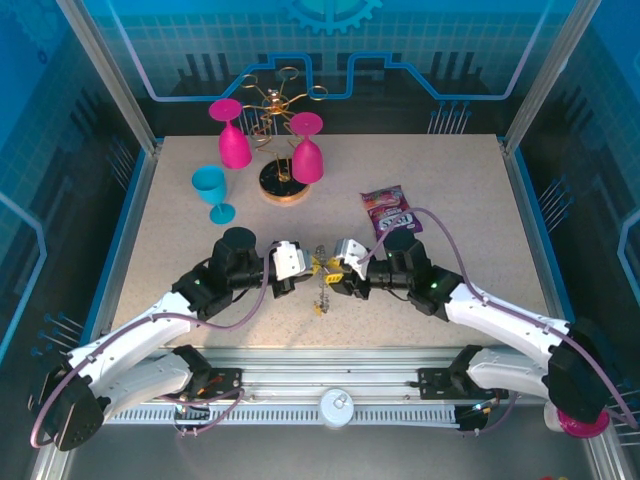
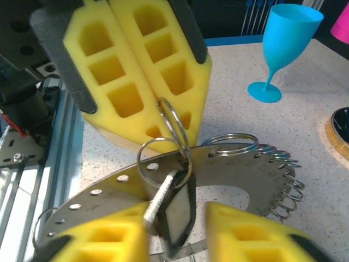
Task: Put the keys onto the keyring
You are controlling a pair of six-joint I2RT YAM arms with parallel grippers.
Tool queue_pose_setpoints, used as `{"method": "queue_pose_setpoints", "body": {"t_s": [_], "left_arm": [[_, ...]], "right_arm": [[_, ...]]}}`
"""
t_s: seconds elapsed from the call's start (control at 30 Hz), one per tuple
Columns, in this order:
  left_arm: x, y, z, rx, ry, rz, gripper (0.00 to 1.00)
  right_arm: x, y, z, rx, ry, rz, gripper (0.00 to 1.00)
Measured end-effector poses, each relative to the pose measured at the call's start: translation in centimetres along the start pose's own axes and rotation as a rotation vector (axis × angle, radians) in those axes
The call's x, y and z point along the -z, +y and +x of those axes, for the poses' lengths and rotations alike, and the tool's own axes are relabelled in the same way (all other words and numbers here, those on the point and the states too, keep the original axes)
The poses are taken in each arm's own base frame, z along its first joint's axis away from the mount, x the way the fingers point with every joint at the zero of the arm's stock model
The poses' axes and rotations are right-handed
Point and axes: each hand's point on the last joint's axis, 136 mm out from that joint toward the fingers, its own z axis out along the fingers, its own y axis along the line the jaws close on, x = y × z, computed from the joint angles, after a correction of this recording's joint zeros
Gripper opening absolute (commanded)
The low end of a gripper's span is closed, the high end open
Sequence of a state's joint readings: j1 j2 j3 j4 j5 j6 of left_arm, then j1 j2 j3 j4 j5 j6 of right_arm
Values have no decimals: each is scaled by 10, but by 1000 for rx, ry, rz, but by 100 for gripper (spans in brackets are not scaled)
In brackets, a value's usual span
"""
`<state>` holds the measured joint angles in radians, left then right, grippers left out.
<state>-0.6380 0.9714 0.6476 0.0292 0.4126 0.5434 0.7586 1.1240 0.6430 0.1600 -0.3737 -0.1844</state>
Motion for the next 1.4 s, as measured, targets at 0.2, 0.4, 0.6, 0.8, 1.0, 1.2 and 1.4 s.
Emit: {"method": "queue_pose_setpoints", "body": {"t_s": [0.2,0.4,0.6,0.8,1.0,1.2,1.4], "left_arm": [[-1,1,0,17,-9,-9,0],[-1,0,2,41,-10,-6,0],[-2,-1,3,41,-8,-5,0],[-2,1,-1,17,-31,-11,0],[-2,-2,2,3,-27,-1,0],[-3,-6,1,-2,-34,18,0],[-4,-9,4,1,-24,31,0]], "right_arm": [[0,-6,5,16,22,36,0],[-4,-7,12,47,67,26,0],[-8,-1,13,49,91,-16,32],[12,-7,4,50,60,-14,39],[32,-5,-19,102,-23,-25,34],[18,1,-19,93,-28,-113,21],[11,3,-20,93,-41,-151,21]]}}
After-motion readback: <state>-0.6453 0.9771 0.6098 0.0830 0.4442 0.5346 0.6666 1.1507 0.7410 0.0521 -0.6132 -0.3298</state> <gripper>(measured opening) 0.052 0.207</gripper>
